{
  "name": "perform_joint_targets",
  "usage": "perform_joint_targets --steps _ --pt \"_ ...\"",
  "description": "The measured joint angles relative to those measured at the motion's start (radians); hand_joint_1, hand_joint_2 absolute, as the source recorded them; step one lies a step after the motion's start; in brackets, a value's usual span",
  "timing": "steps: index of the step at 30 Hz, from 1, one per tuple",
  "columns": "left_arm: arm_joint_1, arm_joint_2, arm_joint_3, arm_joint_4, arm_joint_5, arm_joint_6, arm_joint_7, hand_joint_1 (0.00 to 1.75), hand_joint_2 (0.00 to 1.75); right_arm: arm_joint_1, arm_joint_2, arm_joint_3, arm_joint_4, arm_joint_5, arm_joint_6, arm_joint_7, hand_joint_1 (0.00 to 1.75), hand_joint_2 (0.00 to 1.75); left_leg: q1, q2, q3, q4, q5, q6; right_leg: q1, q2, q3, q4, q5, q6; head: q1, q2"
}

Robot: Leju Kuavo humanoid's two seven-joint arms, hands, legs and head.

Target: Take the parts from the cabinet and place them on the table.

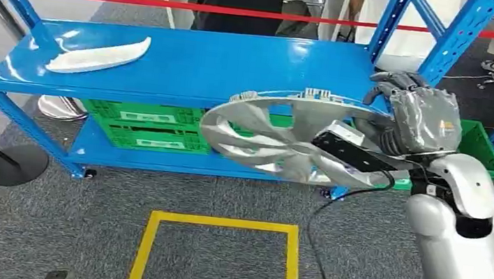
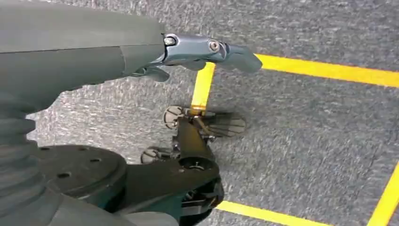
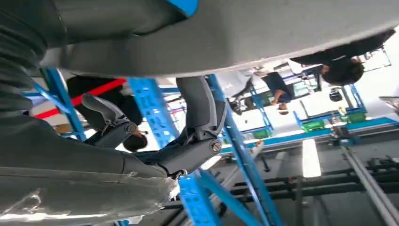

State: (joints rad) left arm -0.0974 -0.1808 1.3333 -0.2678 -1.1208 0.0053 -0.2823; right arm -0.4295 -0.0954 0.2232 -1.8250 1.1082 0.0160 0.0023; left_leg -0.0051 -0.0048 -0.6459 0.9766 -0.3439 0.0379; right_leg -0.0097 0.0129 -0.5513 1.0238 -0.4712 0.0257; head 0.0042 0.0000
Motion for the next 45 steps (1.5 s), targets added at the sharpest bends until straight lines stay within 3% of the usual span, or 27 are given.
perform_joint_targets --steps 1,2,3,5,10,19,25,33,39,45 --pt "0.000 0.000 0.000 0.000 0.000 0.000 0.000 0.00 1.75 0.000 0.000 0.000 0.000 0.000 0.000 0.000 1.75 1.75 0.000 0.000 -0.003 -0.002 0.005 0.003 0.002 0.000 -0.005 0.000 0.004 -0.003 0.000 0.000" --pt "0.000 0.000 0.000 0.000 -0.001 0.000 0.000 0.00 1.75 0.001 0.000 0.000 0.000 0.000 0.000 0.000 1.75 1.75 0.001 0.000 -0.004 -0.006 0.013 -0.006 0.004 0.000 -0.008 0.000 0.007 -0.008 0.000 0.000" --pt "0.000 0.000 -0.001 0.000 -0.002 0.000 0.000 0.00 1.75 0.001 0.000 -0.001 0.000 0.000 0.000 0.000 1.75 1.75 0.002 0.000 -0.005 -0.010 0.023 -0.023 0.005 0.000 -0.012 0.001 0.009 -0.007 0.001 0.000" --pt "0.000 0.000 -0.001 0.000 -0.002 0.001 0.000 0.00 1.75 0.001 0.000 -0.002 0.000 0.000 0.000 0.000 1.75 1.75 0.004 0.000 -0.007 -0.019 0.031 -0.047 0.005 0.000 -0.019 0.002 0.014 -0.011 0.000 0.000" --pt "0.001 -0.001 -0.002 0.000 -0.010 0.001 -0.009 0.00 1.75 0.007 0.000 -0.011 -0.007 0.005 -0.005 0.000 1.75 1.75 0.006 0.000 -0.014 -0.023 0.037 -0.066 0.006 -0.001 -0.028 0.003 0.018 -0.012 0.001 0.000" --pt "0.001 0.000 -0.005 0.000 -0.013 0.001 -0.009 0.00 1.75 0.012 0.000 -0.013 -0.032 0.006 -0.026 -0.006 1.75 1.75 0.004 0.000 -0.026 -0.022 0.040 -0.065 0.002 -0.002 -0.038 0.003 0.024 -0.004 0.001 0.000" --pt "0.002 0.000 -0.013 0.000 -0.029 0.001 -0.009 0.00 1.75 0.026 0.019 -0.021 -0.089 0.030 -0.118 -0.027 1.75 1.75 0.003 -0.001 -0.030 -0.020 0.041 -0.063 0.001 -0.002 -0.041 0.003 0.026 -0.001 0.001 0.000" --pt "0.002 0.000 -0.028 0.000 -0.042 0.000 -0.009 0.00 1.75 0.045 0.068 -0.044 -0.200 0.069 -0.178 -0.053 1.75 1.75 0.002 -0.001 -0.030 -0.020 0.042 -0.062 0.001 -0.002 -0.041 0.003 0.027 0.000 0.001 0.000" --pt "0.002 0.000 -0.037 0.000 -0.055 -0.002 -0.009 0.00 1.75 0.064 0.104 -0.054 -0.275 0.095 -0.278 -0.090 1.75 1.75 0.002 -0.001 -0.030 -0.020 0.042 -0.061 0.001 -0.002 -0.042 0.003 0.028 0.000 0.001 0.000" --pt "0.002 0.000 -0.050 0.000 -0.061 -0.002 -0.011 0.00 1.75 0.071 0.121 -0.061 -0.311 0.100 -0.299 -0.099 1.75 1.75 0.002 -0.001 -0.030 -0.020 0.043 -0.061 0.001 -0.002 -0.042 0.003 0.028 0.000 0.001 0.000"
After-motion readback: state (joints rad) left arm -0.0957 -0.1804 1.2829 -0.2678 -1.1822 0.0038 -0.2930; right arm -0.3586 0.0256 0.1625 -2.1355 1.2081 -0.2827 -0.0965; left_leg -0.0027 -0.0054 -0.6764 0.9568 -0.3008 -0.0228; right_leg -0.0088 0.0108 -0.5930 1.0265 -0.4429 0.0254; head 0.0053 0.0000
